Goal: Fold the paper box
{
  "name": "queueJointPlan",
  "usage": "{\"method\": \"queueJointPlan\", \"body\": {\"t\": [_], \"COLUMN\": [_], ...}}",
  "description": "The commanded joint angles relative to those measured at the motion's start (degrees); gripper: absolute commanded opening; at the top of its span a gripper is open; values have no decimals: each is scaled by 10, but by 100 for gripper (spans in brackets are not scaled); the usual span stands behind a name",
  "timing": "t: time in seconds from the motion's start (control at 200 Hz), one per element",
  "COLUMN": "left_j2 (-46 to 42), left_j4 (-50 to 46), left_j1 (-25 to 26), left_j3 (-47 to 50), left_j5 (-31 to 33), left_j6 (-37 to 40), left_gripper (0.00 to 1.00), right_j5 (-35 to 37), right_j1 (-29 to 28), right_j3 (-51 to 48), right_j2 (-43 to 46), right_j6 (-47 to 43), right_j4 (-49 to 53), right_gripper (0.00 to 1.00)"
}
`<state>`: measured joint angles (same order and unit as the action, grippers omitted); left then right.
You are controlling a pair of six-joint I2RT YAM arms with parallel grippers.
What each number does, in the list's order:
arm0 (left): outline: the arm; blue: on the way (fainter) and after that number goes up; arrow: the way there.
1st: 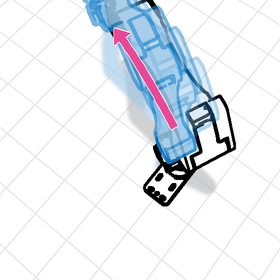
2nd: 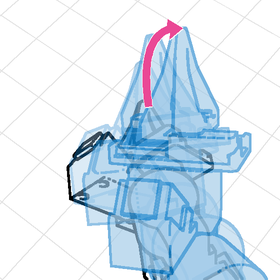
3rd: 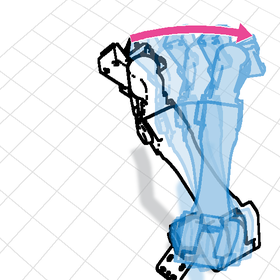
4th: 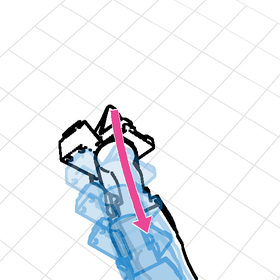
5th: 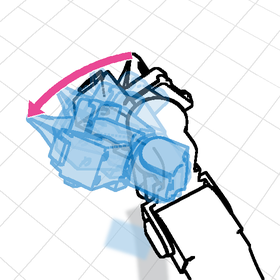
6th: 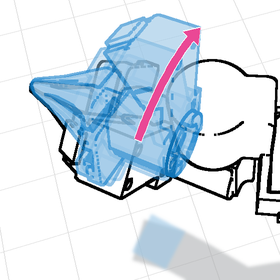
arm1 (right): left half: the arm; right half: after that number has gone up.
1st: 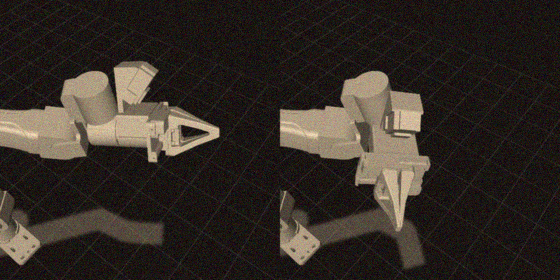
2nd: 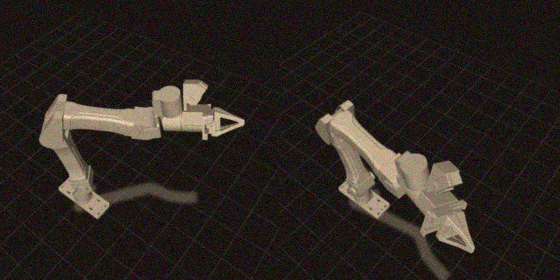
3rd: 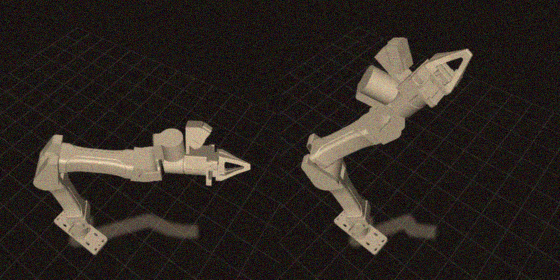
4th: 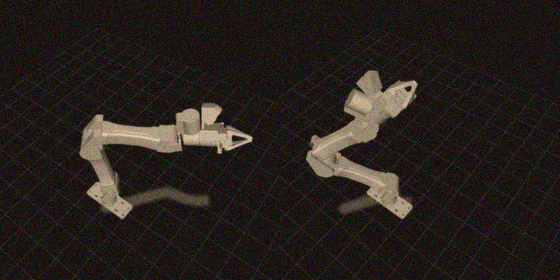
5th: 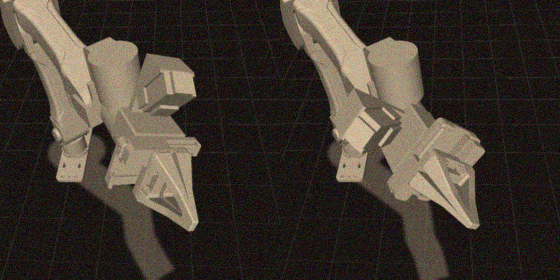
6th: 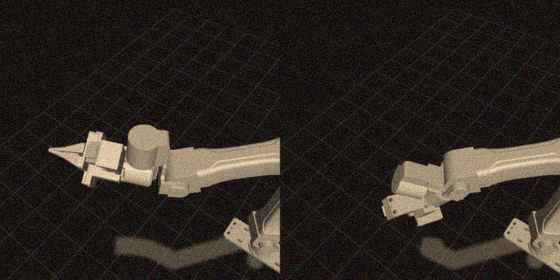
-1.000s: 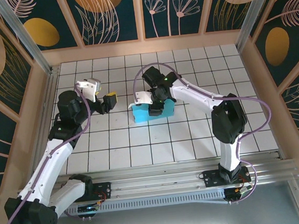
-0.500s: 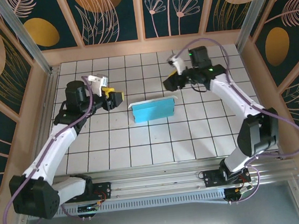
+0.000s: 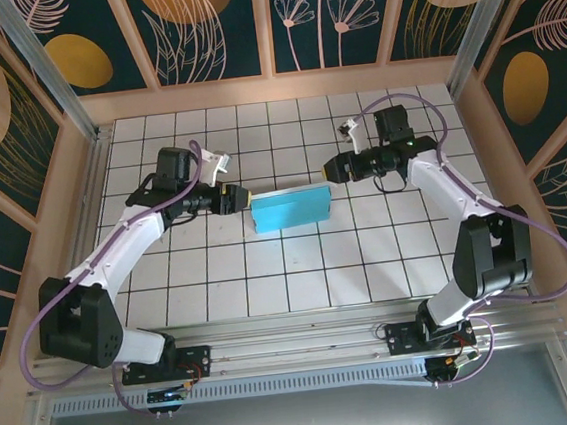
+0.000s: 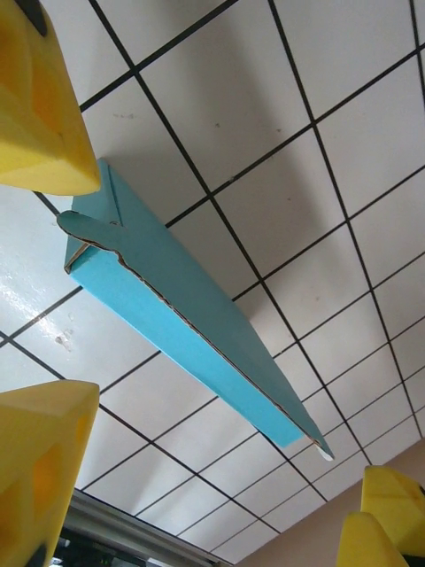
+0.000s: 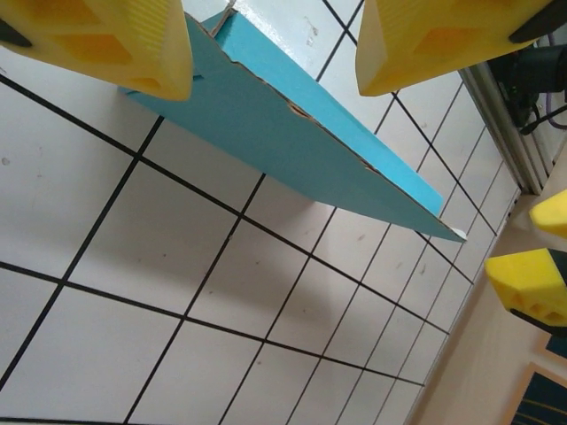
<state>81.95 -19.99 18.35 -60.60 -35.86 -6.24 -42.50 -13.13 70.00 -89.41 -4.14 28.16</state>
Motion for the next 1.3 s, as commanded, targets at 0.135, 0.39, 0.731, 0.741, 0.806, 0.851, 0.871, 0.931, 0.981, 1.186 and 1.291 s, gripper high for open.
{"method": "queueJointPlan", "body": {"t": [0.135, 0.39, 0.731, 0.741, 0.806, 0.851, 0.871, 0.931, 0.981, 1.186, 1.291], "left_j2": [21, 29, 33, 33, 33, 35, 35, 37, 37, 33, 33], "left_j4": [22, 22, 23, 22, 20, 17, 15, 13, 13, 23, 27], "left_j1": [3, 7, 8, 8, 9, 8, 9, 8, 8, 8, 8], "left_j3": [17, 21, 18, 18, 16, 15, 14, 14, 15, 20, 23], "left_j5": [-2, 0, 10, 12, 16, 18, 18, 20, 21, 10, 9], "left_j6": [4, -2, -19, -20, -23, -25, -26, -32, -38, -63, -73], "left_gripper": [53, 45, 33, 33, 32, 32, 32, 31, 31, 28, 27], "right_j5": [25, 30, 21, 21, 18, 16, 15, 14, 14, 12, 12], "right_j1": [-2, -3, -5, -4, -6, -7, -8, -11, -13, -19, -20], "right_j3": [-27, -43, -43, -43, -43, -42, -43, -41, -42, -43, -43], "right_j2": [-6, 2, 4, 4, 3, 3, 2, 1, -1, 1, 1], "right_j6": [-8, -3, 1, 1, 2, 4, 4, 6, 8, 12, 15], "right_j4": [10, 2, -5, -5, -5, -6, -6, -6, -8, -8, -10], "right_gripper": [48, 33, 23, 23, 20, 17, 16, 15, 14, 13, 13]}}
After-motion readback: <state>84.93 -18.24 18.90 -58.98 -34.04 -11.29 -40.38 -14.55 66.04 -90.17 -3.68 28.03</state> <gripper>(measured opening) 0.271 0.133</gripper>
